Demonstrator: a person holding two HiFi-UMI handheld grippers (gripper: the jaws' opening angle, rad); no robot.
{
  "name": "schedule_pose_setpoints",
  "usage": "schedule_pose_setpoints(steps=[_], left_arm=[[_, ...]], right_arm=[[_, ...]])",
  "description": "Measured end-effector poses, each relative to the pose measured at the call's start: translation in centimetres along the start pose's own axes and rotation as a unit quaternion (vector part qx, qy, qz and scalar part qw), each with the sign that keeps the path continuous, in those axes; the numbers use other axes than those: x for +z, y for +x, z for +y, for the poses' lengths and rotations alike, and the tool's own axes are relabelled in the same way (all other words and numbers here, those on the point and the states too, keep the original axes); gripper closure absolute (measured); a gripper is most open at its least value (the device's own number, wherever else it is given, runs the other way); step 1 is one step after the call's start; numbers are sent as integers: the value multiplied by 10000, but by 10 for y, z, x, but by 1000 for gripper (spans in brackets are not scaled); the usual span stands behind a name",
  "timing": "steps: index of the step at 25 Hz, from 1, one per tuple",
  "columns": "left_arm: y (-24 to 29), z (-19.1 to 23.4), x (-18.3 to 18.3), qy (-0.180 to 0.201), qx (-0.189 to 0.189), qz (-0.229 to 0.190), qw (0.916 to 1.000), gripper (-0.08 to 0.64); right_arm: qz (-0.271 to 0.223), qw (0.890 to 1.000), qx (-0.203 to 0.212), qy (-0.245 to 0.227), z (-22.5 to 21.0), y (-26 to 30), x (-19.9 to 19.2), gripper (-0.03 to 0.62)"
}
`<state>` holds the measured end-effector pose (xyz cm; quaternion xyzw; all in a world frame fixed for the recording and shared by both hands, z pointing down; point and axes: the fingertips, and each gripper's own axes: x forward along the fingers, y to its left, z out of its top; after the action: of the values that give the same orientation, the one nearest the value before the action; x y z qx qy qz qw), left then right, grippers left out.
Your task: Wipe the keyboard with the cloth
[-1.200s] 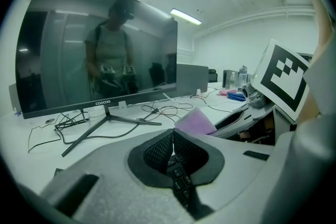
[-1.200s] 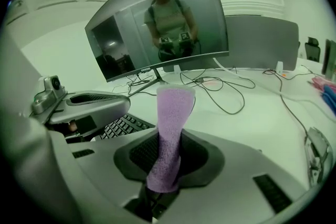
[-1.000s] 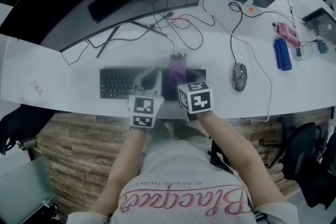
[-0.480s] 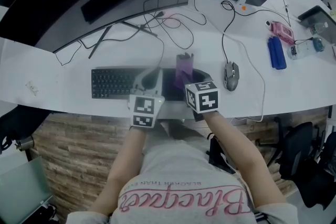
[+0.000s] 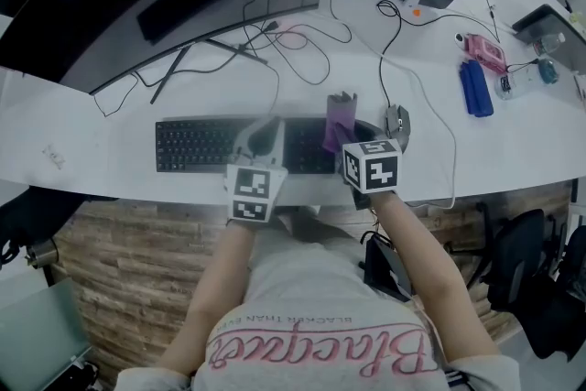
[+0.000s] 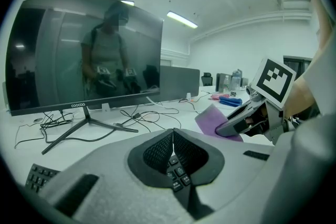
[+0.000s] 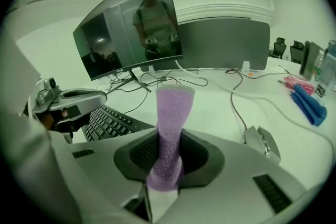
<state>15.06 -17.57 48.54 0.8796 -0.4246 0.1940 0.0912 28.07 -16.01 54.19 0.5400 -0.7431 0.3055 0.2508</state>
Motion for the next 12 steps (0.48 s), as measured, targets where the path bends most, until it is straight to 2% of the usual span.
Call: schedule_pose_setpoints(steps=[5,12], left_arm=[[-10,3,2,29,4,-47,10000,554],[-26,17,6,69,10,-124,9999,554]], right_arm=[[-160,9995,-278,-51,-12,-12,6,507],[-416,9989,-203,-33,12,-33,21,507]])
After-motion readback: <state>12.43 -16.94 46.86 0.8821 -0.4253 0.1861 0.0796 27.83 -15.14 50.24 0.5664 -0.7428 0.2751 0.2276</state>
